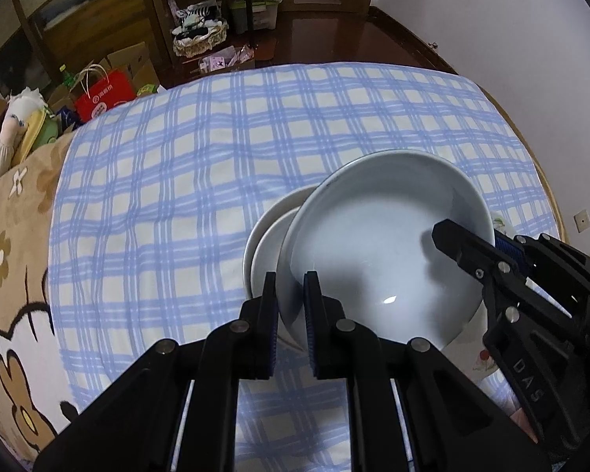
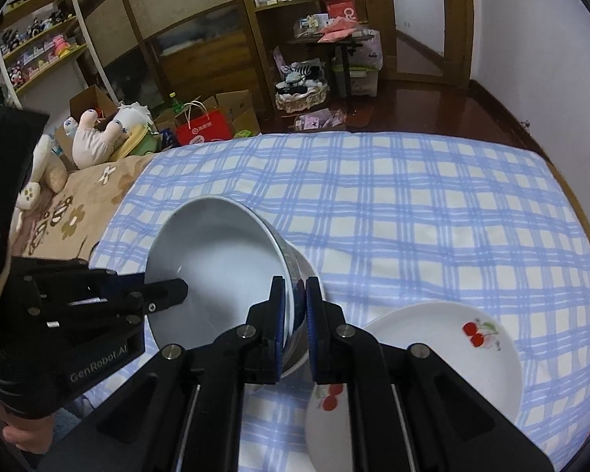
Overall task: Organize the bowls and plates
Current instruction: 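Lower the small white bowl into the nested bowls with both tools, then open both tools to release the small bowl onto the stack, then move both open tools to opposite sides of the nested bowl stack rim, then close both tools on opposite rims of the nested bowl stack, then lift the bowl stack with both tools and carry it toward the cherry plates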
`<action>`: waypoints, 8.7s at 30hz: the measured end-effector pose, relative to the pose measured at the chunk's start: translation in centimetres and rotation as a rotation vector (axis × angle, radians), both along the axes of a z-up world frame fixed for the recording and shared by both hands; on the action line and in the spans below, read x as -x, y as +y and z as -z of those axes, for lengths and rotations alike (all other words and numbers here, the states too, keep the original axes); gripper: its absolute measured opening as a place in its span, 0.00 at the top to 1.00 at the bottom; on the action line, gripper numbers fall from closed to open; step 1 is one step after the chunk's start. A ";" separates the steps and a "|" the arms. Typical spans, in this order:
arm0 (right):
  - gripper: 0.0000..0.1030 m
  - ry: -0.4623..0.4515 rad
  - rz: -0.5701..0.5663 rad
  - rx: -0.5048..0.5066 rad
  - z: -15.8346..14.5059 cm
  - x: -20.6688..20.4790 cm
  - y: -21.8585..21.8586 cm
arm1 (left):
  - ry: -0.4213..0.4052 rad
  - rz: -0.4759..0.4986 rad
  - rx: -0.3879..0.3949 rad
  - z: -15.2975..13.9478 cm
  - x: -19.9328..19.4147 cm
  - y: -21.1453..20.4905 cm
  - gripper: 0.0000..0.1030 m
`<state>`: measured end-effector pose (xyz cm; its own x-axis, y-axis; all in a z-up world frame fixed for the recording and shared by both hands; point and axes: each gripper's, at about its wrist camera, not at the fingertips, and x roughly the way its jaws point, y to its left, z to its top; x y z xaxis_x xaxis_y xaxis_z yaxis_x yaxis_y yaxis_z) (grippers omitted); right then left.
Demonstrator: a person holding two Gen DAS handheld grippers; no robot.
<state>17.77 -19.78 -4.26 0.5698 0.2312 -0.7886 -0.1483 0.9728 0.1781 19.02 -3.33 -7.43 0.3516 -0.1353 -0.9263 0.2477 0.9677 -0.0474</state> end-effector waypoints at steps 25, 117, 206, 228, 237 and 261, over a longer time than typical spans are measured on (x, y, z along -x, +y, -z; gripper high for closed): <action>0.89 0.038 -0.047 0.042 4.1 -1.0 2.3 | 0.055 -0.031 0.034 4.3 -1.6 2.1 0.88; 0.00 0.261 0.159 0.106 6.3 -4.4 -3.4 | 0.147 -0.154 0.040 6.6 -6.4 6.9 0.13; 0.61 0.389 0.193 0.236 4.4 -4.6 -0.2 | 0.175 -0.069 0.202 7.0 -5.9 7.1 0.71; 0.94 0.436 0.190 -0.010 5.4 -3.9 -1.6 | 0.163 -0.041 0.224 6.3 -5.9 4.9 0.95; 0.92 0.455 0.194 -0.002 5.7 -4.4 -0.9 | 0.110 -0.005 0.042 6.5 -5.5 1.9 0.96; 0.93 0.406 0.247 -0.023 6.0 -3.8 -1.0 | 0.107 -0.012 0.073 7.1 -6.2 2.4 0.95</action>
<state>21.56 -20.78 -10.27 0.2567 0.1478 -0.9551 0.1729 0.9653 0.1958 25.26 -0.89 -14.49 0.2529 -0.2003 -0.9465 0.2260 0.9635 -0.1436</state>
